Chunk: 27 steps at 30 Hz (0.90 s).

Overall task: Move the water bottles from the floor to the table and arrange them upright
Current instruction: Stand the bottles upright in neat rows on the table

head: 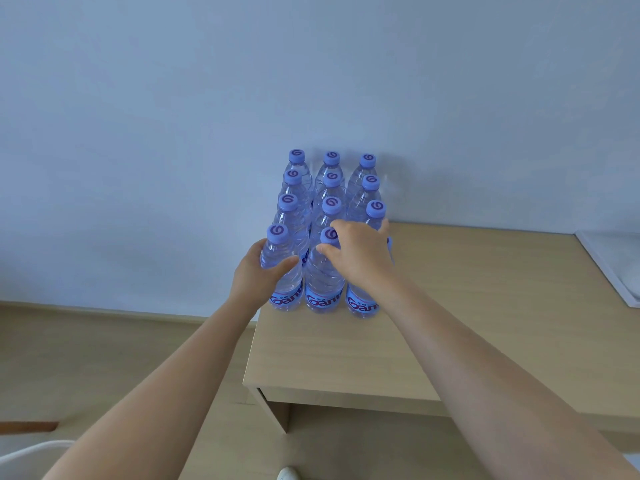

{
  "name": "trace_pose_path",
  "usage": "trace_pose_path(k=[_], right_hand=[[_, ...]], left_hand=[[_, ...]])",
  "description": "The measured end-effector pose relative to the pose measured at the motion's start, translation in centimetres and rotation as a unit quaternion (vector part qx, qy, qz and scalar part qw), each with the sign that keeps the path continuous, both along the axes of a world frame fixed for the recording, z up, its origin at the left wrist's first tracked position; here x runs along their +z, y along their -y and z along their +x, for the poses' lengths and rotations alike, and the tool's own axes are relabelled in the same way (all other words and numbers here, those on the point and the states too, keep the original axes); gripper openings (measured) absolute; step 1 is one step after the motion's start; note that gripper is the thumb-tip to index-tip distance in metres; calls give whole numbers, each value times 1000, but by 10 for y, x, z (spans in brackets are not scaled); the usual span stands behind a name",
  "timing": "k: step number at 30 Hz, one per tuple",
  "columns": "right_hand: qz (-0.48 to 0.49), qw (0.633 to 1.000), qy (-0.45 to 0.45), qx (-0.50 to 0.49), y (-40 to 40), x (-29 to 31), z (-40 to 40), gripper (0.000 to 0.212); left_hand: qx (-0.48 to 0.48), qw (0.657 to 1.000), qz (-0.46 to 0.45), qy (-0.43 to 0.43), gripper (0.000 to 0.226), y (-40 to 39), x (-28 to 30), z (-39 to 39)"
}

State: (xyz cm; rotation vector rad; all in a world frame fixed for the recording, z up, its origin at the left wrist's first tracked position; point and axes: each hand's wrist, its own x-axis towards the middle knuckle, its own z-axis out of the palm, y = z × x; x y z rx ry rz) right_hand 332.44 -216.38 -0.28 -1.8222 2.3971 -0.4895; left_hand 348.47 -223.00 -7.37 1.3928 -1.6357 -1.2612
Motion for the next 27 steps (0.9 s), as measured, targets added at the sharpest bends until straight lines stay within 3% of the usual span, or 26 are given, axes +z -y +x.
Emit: trace_pose_path(k=[19, 21, 24, 27], right_hand=[[-16, 1000, 23, -13, 2, -3, -3, 28], [-36, 997, 70, -11, 2, -2, -5, 32], [-129, 968, 210, -42, 3, 7, -19, 39], [-179, 950, 235, -103, 9, 15, -47, 31]], left_hand=[[-31, 999, 27, 2, 59, -2, 5, -2], [-38, 998, 42, -31, 64, -3, 11, -1], [-17, 994, 50, -94, 76, 3, 29, 1], [28, 994, 4, -107, 50, 21, 54, 0]])
